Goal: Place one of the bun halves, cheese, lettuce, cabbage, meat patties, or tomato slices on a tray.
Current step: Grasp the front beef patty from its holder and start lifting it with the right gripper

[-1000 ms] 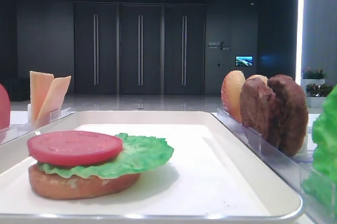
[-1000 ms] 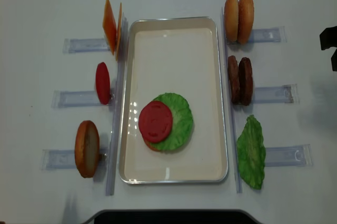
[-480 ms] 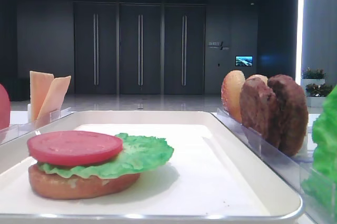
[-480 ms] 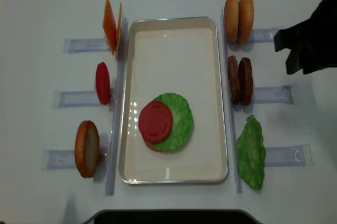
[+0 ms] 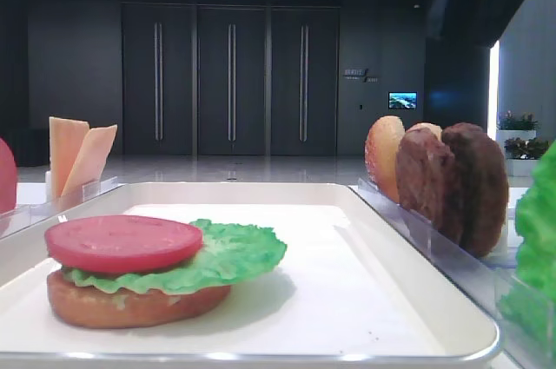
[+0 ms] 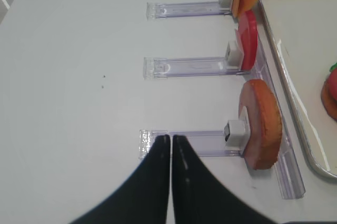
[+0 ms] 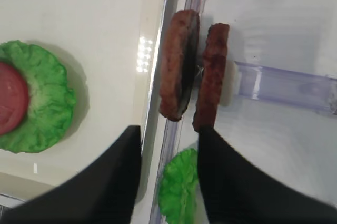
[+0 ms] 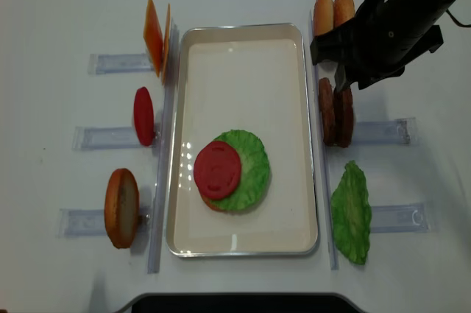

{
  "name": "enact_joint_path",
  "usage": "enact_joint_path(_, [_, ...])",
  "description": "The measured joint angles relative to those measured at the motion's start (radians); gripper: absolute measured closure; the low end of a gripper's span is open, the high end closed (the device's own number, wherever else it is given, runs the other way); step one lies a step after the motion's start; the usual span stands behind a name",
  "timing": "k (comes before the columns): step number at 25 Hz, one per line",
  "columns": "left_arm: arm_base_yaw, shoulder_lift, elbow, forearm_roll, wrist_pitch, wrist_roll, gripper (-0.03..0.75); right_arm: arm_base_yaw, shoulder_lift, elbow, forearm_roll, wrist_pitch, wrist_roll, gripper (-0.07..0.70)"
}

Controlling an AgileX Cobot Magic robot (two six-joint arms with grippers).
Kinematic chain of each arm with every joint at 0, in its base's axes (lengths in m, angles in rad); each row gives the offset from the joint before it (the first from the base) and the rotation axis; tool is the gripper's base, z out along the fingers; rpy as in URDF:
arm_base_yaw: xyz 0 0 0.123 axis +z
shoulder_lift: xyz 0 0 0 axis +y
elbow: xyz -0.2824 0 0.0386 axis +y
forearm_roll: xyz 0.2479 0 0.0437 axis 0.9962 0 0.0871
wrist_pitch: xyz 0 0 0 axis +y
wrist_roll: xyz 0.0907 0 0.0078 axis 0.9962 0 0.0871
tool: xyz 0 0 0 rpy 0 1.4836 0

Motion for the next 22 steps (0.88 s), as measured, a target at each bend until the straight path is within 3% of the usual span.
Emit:
enact_joint_path(8, [0.000, 0.000, 0.000, 0.000, 0.000, 0.000, 0.716, 0.002, 0.034, -0.005, 0.003, -0.052, 0.013, 0.272])
enact_joint_path(22, [0.000, 0.000, 0.000, 0.000, 0.000, 0.000, 0.716, 0.002, 0.122, -0.007, 0.036, -0.093, 0.020, 0.261])
